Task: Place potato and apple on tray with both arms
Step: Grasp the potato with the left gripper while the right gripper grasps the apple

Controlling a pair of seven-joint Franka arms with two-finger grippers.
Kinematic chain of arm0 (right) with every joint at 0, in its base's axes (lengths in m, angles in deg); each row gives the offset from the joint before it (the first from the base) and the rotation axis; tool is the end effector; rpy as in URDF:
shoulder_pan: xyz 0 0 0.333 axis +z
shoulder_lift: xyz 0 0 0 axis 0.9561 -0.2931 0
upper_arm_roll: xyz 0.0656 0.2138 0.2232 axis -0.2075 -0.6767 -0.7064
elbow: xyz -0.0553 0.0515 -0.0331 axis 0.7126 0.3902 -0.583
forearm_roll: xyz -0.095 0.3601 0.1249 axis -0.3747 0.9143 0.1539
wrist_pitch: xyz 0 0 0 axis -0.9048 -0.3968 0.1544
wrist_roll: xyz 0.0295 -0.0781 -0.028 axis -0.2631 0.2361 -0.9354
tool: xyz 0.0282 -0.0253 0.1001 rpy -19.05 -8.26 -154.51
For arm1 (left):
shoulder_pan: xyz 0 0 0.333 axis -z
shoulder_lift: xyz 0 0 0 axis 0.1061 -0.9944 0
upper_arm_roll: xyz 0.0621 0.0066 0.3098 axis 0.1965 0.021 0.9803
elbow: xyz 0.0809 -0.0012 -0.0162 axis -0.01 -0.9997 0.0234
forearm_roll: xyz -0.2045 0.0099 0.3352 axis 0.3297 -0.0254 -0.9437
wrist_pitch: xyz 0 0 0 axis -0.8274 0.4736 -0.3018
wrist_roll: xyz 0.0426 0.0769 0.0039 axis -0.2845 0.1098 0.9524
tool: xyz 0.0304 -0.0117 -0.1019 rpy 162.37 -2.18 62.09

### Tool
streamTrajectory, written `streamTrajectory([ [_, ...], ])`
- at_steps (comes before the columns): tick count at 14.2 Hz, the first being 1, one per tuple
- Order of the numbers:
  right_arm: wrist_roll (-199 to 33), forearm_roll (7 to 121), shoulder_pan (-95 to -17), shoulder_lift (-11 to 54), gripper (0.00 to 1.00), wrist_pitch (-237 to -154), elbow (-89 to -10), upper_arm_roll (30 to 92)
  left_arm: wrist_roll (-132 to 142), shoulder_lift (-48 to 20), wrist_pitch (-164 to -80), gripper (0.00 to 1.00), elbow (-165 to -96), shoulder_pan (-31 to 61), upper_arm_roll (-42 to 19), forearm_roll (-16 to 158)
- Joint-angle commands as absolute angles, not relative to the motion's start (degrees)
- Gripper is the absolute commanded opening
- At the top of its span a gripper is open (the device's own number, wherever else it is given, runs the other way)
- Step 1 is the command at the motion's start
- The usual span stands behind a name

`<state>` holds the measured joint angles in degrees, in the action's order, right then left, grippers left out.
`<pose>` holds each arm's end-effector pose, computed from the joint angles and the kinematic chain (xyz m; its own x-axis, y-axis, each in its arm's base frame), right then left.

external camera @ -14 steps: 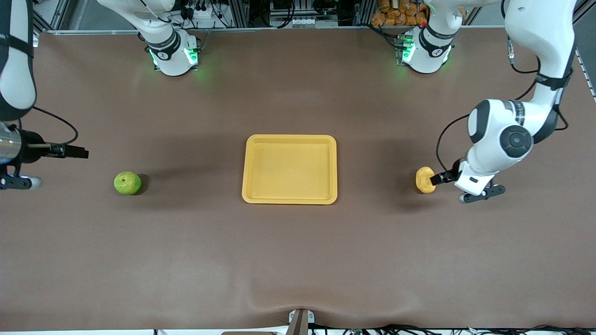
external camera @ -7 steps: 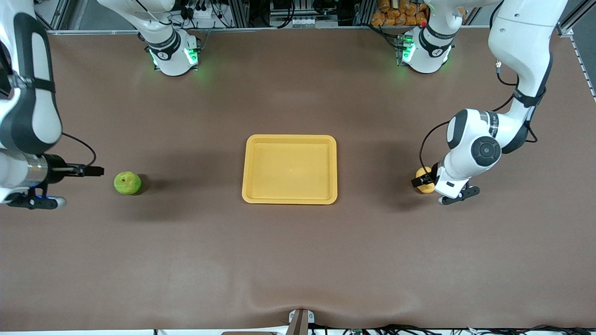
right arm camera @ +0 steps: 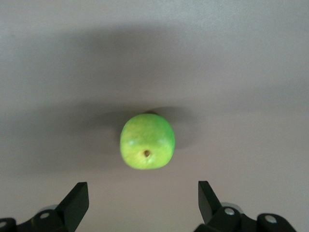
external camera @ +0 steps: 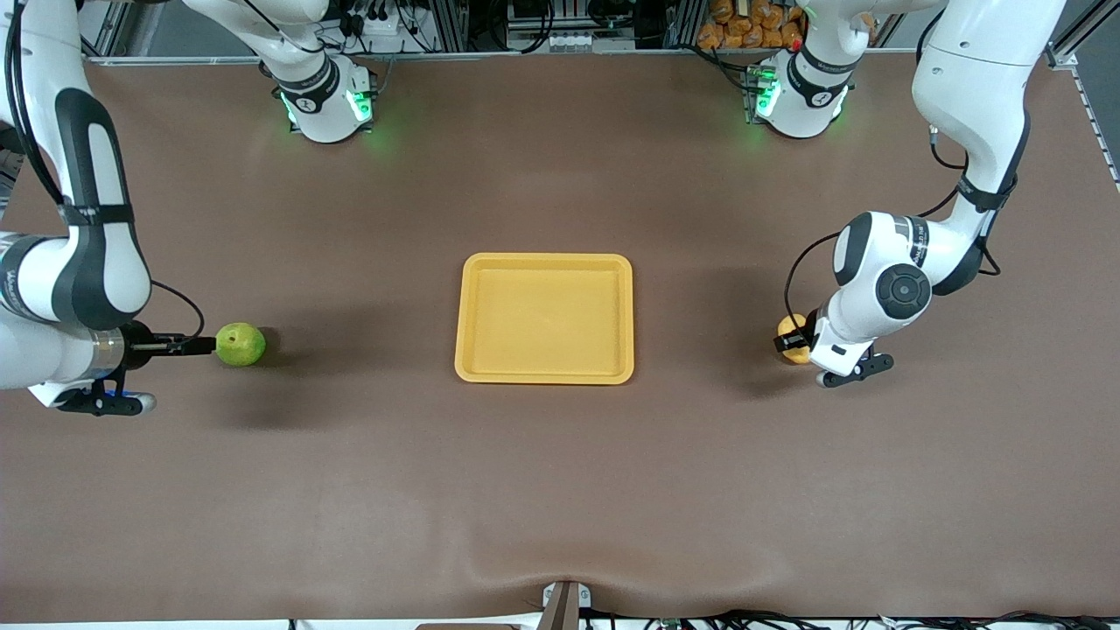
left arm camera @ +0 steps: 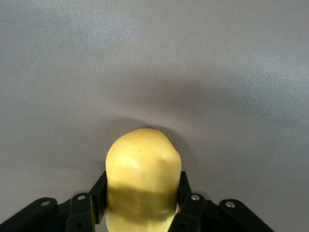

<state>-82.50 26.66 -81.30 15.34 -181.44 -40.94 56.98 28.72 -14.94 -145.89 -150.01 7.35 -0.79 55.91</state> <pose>0.6411 -0.1103 0.3153 0.9439 -0.0642 -0.3239 -0.0715 -0.9974 -0.0108 0.5697 -0.0888 0.1961 0.9535 0.2916 -0.0761 0.2890 -0.9563 -0.0436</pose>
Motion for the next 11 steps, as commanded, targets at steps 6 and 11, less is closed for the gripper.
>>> streamTrajectory([
  [6, -79.66, 26.20, -83.68, 13.50, 1.00, -189.33, -46.22, 56.07, 34.46, -3.38, -133.42, 0.00, -148.63, 16.17, -2.35, 54.35],
  [11, -79.58, 26.47, -83.24, 13.50, 1.00, -194.25, -50.53, 55.99, 48.23, -6.52, -127.95, 0.00, -138.54, 27.68, -2.52, 54.35],
])
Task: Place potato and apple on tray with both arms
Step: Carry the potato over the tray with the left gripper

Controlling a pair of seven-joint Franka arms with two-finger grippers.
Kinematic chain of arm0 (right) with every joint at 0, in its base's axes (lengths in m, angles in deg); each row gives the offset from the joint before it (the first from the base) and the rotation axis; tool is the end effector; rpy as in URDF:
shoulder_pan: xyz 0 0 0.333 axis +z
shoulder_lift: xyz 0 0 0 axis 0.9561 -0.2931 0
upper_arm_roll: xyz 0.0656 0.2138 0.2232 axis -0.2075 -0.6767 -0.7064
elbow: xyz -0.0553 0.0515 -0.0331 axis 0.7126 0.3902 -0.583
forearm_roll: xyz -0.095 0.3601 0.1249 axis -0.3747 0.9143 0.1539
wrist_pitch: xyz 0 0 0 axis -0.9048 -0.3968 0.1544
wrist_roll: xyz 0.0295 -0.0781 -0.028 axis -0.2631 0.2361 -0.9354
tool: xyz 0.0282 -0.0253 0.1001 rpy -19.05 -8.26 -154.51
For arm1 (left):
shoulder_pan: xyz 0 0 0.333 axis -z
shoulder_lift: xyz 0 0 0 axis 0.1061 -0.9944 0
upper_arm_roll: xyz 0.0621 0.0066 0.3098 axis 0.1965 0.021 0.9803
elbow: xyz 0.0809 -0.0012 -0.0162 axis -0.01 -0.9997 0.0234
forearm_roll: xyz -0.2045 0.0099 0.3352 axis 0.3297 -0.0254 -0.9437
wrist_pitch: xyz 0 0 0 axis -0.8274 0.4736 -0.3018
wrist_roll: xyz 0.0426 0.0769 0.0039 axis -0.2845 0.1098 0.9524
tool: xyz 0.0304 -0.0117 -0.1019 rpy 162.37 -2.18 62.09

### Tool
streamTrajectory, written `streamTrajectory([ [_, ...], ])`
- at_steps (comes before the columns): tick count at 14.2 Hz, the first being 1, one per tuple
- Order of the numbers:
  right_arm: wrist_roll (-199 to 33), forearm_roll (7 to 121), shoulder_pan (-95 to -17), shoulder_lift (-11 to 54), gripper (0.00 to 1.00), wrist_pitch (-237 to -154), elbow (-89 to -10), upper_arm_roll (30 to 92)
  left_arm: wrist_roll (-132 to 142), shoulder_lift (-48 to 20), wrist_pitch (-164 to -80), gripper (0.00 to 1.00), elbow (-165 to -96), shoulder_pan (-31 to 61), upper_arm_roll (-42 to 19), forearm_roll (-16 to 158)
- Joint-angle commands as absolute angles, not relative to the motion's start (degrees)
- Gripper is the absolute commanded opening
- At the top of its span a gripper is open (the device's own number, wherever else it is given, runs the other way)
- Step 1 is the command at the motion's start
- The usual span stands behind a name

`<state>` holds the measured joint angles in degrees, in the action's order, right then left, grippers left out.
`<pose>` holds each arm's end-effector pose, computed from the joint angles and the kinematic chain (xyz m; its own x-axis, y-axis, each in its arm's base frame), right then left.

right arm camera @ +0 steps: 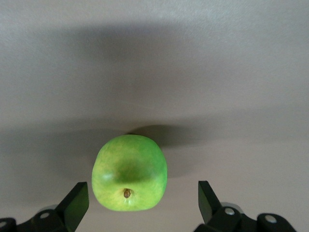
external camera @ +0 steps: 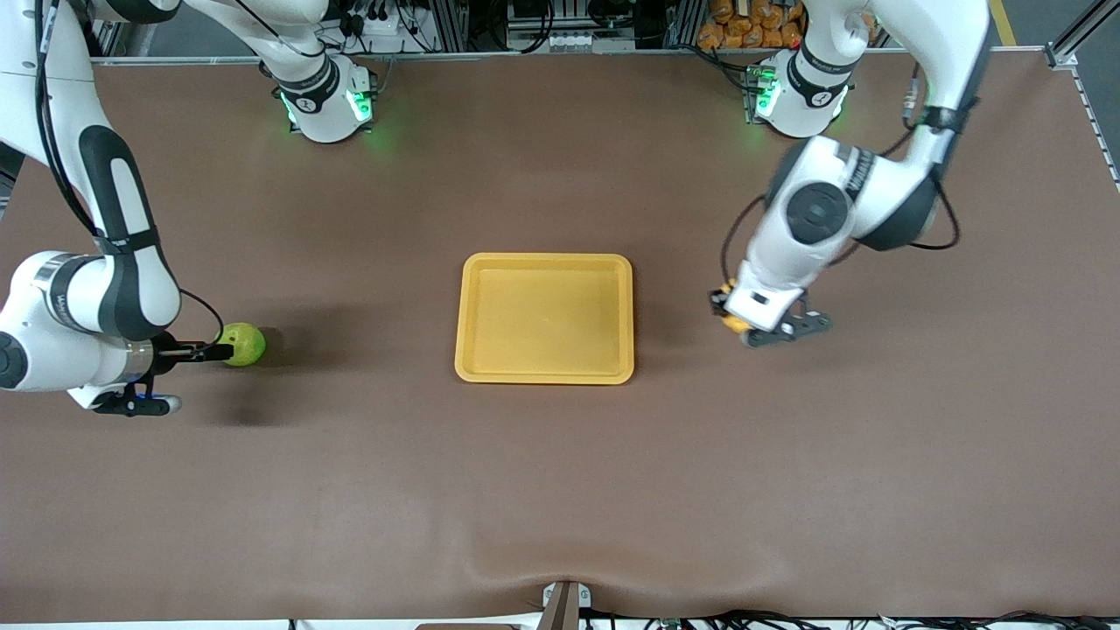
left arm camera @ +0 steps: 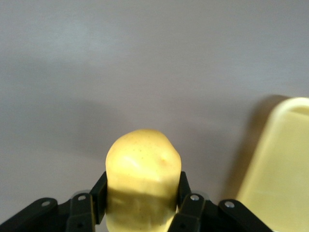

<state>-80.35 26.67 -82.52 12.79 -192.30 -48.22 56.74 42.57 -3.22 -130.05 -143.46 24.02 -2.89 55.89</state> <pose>0.6255 -0.1193 0.2438 0.9511 -0.0418 -0.3061 -0.0513 -0.9984 -0.0229 0.5324 -0.2701 0.3404 0.9749 0.2227 -0.0070 0.2218 -0.9731 -0.0619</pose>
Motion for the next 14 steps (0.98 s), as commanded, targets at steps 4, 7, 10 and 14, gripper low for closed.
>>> streamTrajectory([
  [4, -79.66, 26.64, -83.24, 13.41, 1.00, -194.96, -51.59, 55.81, 53.88, -12.31, -122.16, 0.00, -129.93, 36.13, -2.35, 54.26],
  [7, -79.66, 26.64, -83.15, 13.50, 1.00, -197.68, -53.87, 55.72, 59.05, -20.74, -119.42, 0.00, -118.95, 40.26, -2.00, 51.38],
  [10, -79.66, 28.48, -83.15, 13.59, 1.00, -198.57, -55.02, 55.64, 67.05, -28.04, -119.06, 0.00, -113.30, 44.22, -1.82, 43.13],
  [14, -79.66, 28.58, -83.15, 13.50, 1.00, -201.80, -57.47, 55.64, 69.62, -32.62, -119.15, 0.00, -110.66, 45.99, -1.82, 40.11],
])
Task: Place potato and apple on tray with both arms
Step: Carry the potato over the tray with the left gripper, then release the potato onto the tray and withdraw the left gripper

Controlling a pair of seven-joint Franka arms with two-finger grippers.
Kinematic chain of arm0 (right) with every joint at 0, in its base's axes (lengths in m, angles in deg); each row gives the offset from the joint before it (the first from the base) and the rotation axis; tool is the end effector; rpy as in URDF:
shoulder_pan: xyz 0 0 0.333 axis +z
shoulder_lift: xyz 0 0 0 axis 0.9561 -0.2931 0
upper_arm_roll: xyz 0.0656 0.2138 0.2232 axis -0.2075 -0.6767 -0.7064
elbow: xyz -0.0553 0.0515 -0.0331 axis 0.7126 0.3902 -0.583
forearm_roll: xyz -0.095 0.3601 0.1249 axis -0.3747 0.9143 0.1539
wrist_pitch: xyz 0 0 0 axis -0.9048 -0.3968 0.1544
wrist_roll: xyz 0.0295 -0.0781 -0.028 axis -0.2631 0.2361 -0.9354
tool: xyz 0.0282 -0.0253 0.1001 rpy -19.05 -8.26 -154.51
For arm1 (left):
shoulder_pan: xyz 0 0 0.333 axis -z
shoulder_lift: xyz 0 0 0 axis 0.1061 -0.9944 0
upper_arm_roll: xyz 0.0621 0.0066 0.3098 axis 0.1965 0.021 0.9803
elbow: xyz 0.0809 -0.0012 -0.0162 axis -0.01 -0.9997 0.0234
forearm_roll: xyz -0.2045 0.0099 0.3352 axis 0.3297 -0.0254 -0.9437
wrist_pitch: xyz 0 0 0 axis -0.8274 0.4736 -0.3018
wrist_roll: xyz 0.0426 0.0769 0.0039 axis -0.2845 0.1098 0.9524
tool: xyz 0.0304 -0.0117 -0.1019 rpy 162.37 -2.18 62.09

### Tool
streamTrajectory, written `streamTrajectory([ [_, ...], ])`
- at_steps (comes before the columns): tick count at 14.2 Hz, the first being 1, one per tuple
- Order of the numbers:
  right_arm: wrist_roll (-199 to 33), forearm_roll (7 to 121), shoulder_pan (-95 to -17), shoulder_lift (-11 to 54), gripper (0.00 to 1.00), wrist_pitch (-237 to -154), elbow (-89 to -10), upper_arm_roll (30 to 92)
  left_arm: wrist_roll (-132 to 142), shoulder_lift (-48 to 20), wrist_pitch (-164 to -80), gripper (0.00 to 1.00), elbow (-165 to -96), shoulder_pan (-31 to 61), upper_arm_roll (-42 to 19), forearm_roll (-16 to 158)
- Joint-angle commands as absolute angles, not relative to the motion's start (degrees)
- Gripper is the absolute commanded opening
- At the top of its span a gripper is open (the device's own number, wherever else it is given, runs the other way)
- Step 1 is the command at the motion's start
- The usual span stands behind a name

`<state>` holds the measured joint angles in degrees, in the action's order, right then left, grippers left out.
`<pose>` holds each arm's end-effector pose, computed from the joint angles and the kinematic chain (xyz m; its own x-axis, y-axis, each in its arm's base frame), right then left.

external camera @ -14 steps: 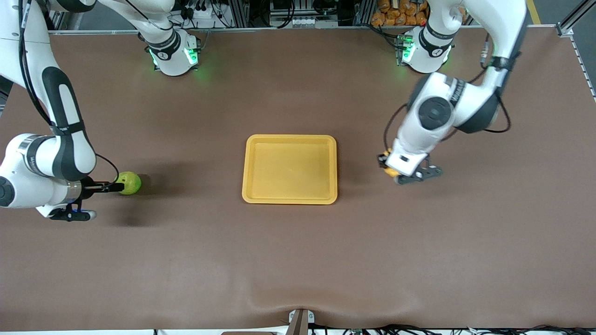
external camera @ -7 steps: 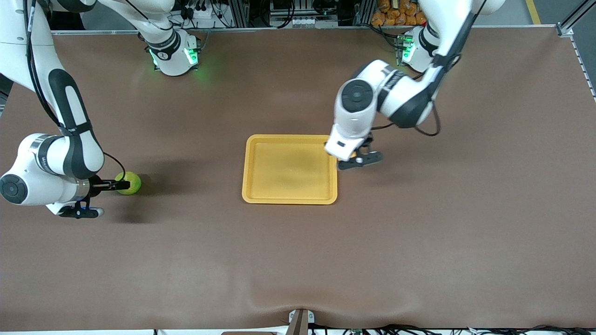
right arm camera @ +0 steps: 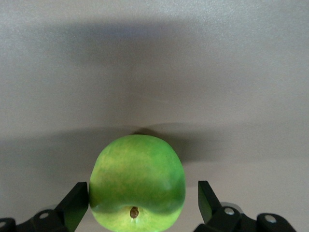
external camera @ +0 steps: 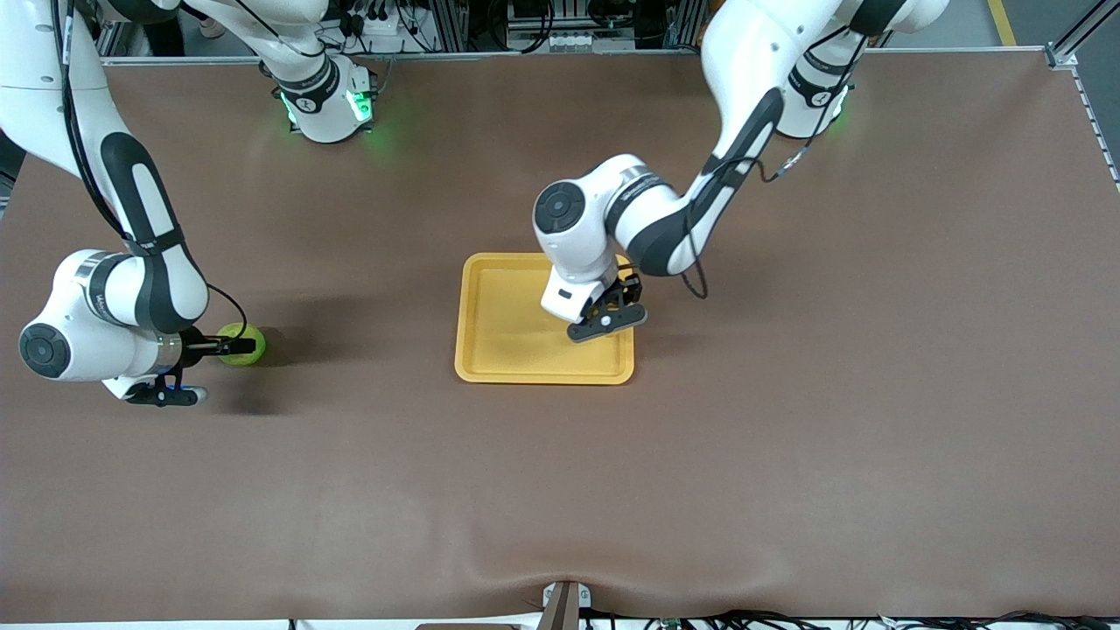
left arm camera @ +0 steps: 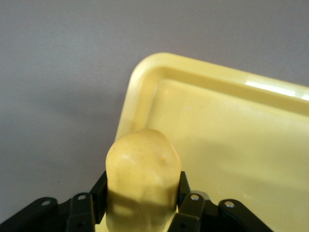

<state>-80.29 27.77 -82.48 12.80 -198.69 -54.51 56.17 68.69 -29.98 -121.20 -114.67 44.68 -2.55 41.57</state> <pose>0.6051 -0.1084 0.2070 0.9526 -0.0390 -0.3017 -0.0542 -0.9976 -0.0420 0.4991 -0.4947 0.2456 0.9694 0.2184 0.1120 0.2385 -0.9459 -0.2200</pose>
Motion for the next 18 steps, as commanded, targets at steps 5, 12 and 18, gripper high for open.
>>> streamTrajectory([
  [5, -74.84, 28.58, -83.42, 13.94, 0.22, -203.85, -59.15, 55.64, 69.98, -35.97, -119.68, 0.17, -109.51, 48.71, 0.90, 39.94],
  [12, -76.67, 33.05, -81.22, 14.38, 0.00, -191.20, -51.33, 55.63, 72.17, -36.24, -119.68, 1.00, -109.69, 49.15, 1.43, 37.47],
  [18, -88.16, 34.03, -74.29, 16.84, 0.00, -188.91, -51.41, 55.55, 70.95, -27.38, -117.58, 1.00, -110.13, 43.99, 1.08, 38.09],
])
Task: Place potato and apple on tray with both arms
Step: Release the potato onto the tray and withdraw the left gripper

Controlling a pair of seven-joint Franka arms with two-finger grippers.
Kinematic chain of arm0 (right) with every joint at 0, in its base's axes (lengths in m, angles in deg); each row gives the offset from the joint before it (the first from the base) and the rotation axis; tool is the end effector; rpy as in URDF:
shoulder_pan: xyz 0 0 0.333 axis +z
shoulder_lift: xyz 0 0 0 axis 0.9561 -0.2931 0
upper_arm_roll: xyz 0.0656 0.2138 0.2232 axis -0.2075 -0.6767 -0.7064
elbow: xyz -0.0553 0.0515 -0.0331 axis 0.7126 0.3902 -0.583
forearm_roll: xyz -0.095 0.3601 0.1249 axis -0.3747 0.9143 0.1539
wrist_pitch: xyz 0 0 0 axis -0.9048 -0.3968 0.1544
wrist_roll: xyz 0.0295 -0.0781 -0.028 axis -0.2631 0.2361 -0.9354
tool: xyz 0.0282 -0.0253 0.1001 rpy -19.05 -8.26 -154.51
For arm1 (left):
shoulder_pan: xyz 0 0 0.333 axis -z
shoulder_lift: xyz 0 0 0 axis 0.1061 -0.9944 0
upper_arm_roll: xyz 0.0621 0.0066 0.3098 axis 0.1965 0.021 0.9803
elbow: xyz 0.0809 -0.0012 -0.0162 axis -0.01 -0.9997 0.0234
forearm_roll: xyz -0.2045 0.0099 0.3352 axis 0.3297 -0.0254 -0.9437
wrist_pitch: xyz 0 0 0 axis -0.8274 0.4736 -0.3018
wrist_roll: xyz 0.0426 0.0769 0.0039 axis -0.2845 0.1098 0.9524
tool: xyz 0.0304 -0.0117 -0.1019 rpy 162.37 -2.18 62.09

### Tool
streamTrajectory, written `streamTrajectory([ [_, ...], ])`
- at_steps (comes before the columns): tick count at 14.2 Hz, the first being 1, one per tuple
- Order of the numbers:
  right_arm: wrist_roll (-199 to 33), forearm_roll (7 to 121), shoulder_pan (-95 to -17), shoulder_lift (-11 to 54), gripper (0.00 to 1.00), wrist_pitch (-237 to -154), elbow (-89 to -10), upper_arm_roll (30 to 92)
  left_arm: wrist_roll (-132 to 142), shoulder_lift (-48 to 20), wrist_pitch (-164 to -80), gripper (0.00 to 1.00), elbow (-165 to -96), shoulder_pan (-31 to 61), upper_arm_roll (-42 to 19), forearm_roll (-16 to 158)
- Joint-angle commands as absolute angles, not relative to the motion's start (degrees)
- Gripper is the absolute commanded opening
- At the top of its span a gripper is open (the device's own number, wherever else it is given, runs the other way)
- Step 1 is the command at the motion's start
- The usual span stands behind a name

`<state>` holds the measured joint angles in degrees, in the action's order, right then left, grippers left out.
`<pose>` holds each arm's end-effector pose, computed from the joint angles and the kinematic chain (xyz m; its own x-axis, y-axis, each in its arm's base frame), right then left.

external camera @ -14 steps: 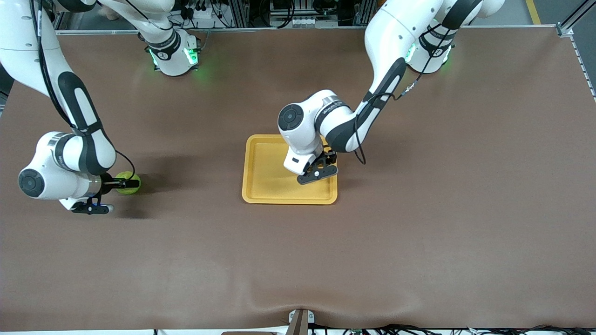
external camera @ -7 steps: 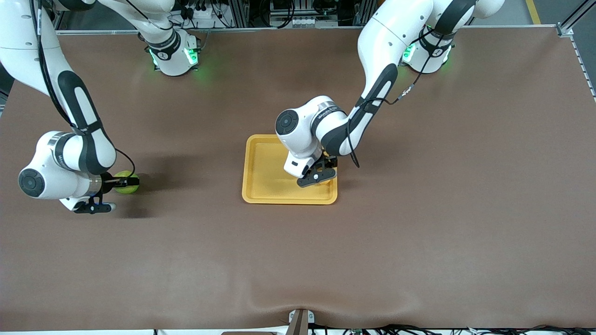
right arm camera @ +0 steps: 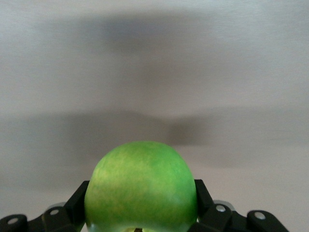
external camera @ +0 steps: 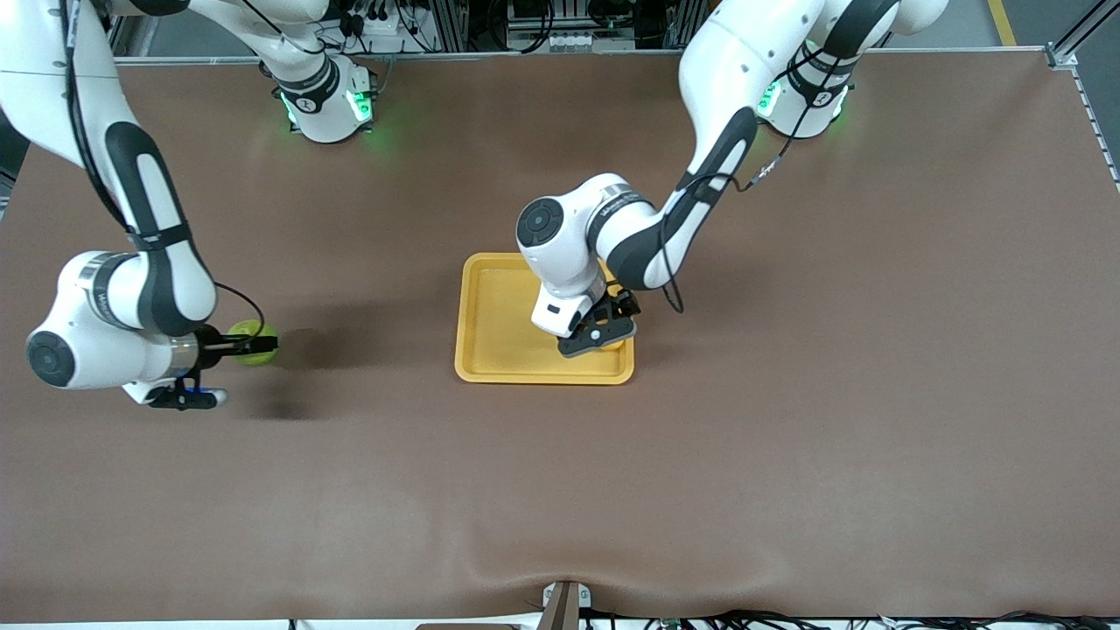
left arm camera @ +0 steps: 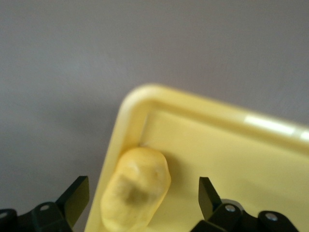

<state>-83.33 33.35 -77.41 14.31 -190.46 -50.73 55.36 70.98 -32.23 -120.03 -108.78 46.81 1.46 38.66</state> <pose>0.6201 -0.0398 0.2420 0.9377 -0.0256 -0.3466 -0.0682 -0.9914 -0.1114 0.5291 -0.4945 0.2595 0.9433 0.2503 0.2180 0.2974 -0.9290 -0.2201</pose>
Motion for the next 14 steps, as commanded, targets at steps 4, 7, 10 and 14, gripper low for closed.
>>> streamTrajectory([
  [4, -104.23, 34.12, -63.58, 18.42, 0.00, -188.11, -51.15, 55.55, 60.95, -22.80, -110.28, 1.00, -111.53, 38.10, 0.82, 40.45],
  [7, -112.86, 35.60, -57.77, 18.07, 0.00, -188.20, -49.23, 55.55, 51.81, -17.27, -108.34, 1.00, -114.69, 30.90, 0.73, 44.49],
  [10, -118.58, 36.14, -53.02, 17.29, 0.00, -188.46, -46.77, 55.55, 46.53, -14.45, -108.08, 1.00, -116.54, 24.56, 0.73, 45.82],
  [14, -121.94, 43.40, -48.44, 14.74, 0.00, -190.04, -43.86, 55.64, 39.41, -10.23, -105.71, 1.00, -117.86, 19.46, 0.64, 48.10],
])
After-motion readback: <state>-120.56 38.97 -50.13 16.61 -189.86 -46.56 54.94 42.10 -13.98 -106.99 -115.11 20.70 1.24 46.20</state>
